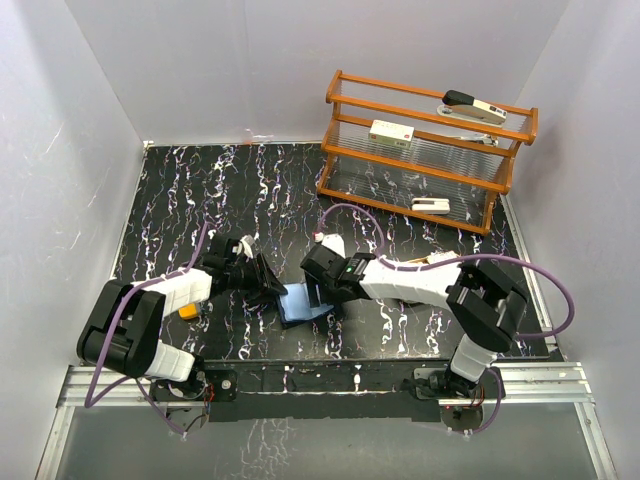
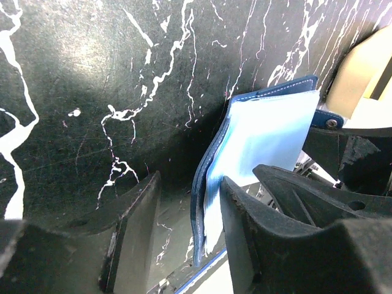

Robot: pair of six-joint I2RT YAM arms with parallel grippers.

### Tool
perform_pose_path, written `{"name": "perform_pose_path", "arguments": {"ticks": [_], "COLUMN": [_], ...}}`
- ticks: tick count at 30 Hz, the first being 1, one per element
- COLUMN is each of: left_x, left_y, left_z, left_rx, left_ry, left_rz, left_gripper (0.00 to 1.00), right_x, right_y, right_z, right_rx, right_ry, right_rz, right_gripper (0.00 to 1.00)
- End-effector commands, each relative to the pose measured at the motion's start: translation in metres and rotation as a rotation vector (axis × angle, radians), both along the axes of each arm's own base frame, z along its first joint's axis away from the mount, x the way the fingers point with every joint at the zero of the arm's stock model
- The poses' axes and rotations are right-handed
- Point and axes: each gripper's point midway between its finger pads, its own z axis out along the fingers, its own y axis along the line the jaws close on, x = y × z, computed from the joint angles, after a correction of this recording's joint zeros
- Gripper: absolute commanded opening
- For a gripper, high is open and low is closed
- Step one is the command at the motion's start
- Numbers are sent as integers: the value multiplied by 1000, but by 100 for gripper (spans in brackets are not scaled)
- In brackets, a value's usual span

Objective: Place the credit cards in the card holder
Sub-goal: Open the card holder at the center of the board.

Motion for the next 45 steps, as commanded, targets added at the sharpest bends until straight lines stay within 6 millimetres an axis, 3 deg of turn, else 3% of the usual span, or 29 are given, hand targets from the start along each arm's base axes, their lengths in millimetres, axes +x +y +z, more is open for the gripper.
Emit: {"name": "perform_pose_path", "arguments": {"ticks": [1, 5, 15, 17, 22, 26, 29, 34, 41, 45], "left_x": [-1, -4, -4, -3, -1, 3, 7, 7, -2, -9], "left_y": [5, 9, -5, -6, 2, 4, 2, -3, -4, -1], "left_z": [0, -2, 14, 14, 11, 22, 30, 39, 45, 53], "left_rx": [57, 88, -16, -15, 49, 57, 50, 17, 4, 23], "left_ry": [-17, -15, -19, -22, -19, -62, -85, -99, -87, -86], "left_rz": [-22, -38, -35, -34, -29, -28, -34, -56, -85, -133], "left_gripper": [42, 45, 48, 47, 28, 11, 1, 0, 0, 0], "right_x": [10, 9, 6, 4, 5, 6, 11, 24, 47, 69], "right_y": [23, 37, 39, 37, 33, 31, 29, 19, -10, -42], "right_z": [10, 9, 2, -9, -13, -11, 2, 39, 71, 88], "right_rx": [58, 99, 88, 57, 28, 14, -2, -20, -68, -132], "right_ry": [-17, -9, 12, 28, 28, 24, 1, -91, -181, -237], "right_rz": [26, 77, 77, 76, 68, 74, 71, 71, 64, 24], "right_gripper": [68, 74, 74, 74, 74, 74, 74, 74, 73, 72]}}
